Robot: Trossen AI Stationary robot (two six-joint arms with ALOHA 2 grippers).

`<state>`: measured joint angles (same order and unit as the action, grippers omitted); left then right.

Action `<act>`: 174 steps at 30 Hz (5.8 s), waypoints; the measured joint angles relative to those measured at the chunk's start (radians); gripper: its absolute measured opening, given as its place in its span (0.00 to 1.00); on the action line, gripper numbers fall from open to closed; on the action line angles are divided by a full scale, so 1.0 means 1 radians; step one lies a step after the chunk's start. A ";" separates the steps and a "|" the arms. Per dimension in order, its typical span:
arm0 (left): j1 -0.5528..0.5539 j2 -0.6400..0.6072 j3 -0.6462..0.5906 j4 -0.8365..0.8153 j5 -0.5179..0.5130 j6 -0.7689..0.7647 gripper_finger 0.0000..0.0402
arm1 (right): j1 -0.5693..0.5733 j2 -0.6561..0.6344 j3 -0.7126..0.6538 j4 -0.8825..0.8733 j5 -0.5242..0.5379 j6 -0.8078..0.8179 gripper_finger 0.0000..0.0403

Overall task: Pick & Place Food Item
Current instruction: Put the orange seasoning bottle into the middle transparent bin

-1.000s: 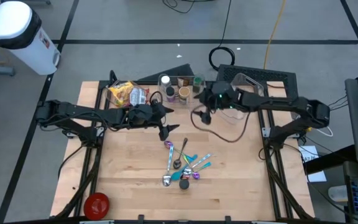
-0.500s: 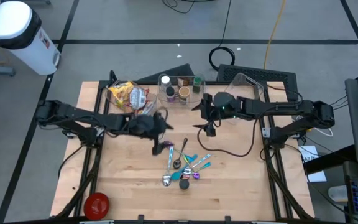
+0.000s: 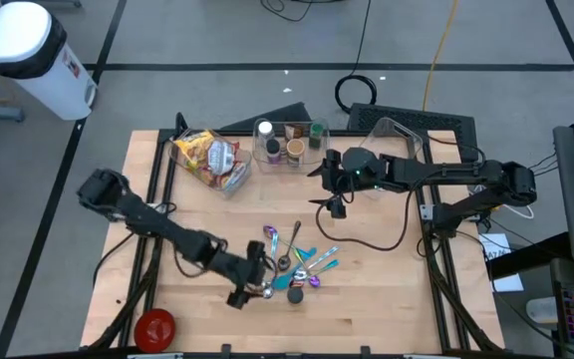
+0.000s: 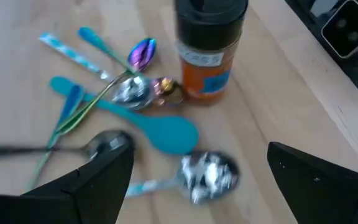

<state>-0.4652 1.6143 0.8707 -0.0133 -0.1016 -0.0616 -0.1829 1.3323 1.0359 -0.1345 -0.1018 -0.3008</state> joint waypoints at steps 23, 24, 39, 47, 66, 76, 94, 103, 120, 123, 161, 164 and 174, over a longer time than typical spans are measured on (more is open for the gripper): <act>0.050 0.300 0.000 0.557 0.255 0.080 0.93 | 0.110 -0.001 0.000 0.030 0.000 0.117 0.83; 0.051 0.300 0.000 0.551 0.239 0.081 0.93 | 0.123 -0.001 0.000 0.044 0.000 0.124 0.83; 0.037 0.300 0.000 0.584 0.187 -0.043 0.93 | 0.260 -0.002 0.000 0.108 0.114 0.152 0.83; 0.066 0.309 0.028 0.596 0.207 -0.014 0.93 | 0.266 -0.002 0.000 0.102 0.155 0.158 0.83; 0.107 0.405 0.104 0.639 0.393 0.067 0.93 | 0.270 -0.002 0.000 0.105 0.154 0.157 0.83; 0.105 0.409 0.104 0.661 0.406 0.066 0.93 | 0.270 -0.002 0.000 0.108 0.154 0.157 0.83; 0.105 0.409 0.103 0.675 0.406 0.090 0.50 | 0.270 -0.002 0.000 0.108 0.154 0.155 0.83; 0.106 0.328 0.102 0.598 0.339 0.081 0.40 | 0.270 -0.003 0.000 0.090 0.185 0.158 0.83; 0.255 -0.184 -0.074 0.329 -0.110 0.255 0.39 | 0.240 -0.224 -0.127 0.068 0.414 0.232 0.83; 0.364 -0.184 -0.139 0.406 -0.062 0.222 0.38 | 0.232 -0.255 -0.147 0.084 0.414 0.230 0.83; 0.609 0.164 0.183 0.193 0.023 0.118 0.38 | -0.165 -0.063 -0.149 0.170 -0.153 0.130 0.83; 0.617 0.165 0.183 0.191 0.023 0.104 0.38 | -0.181 -0.011 -0.148 0.183 -0.191 0.119 0.83; 0.616 0.165 0.182 0.144 0.006 0.093 0.38 | -0.182 0.135 -0.148 0.295 -0.193 0.123 0.83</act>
<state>0.1509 1.7797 1.0531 0.1310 -0.0961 0.0312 -0.3645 1.4672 0.8875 0.1607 -0.2952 -0.1776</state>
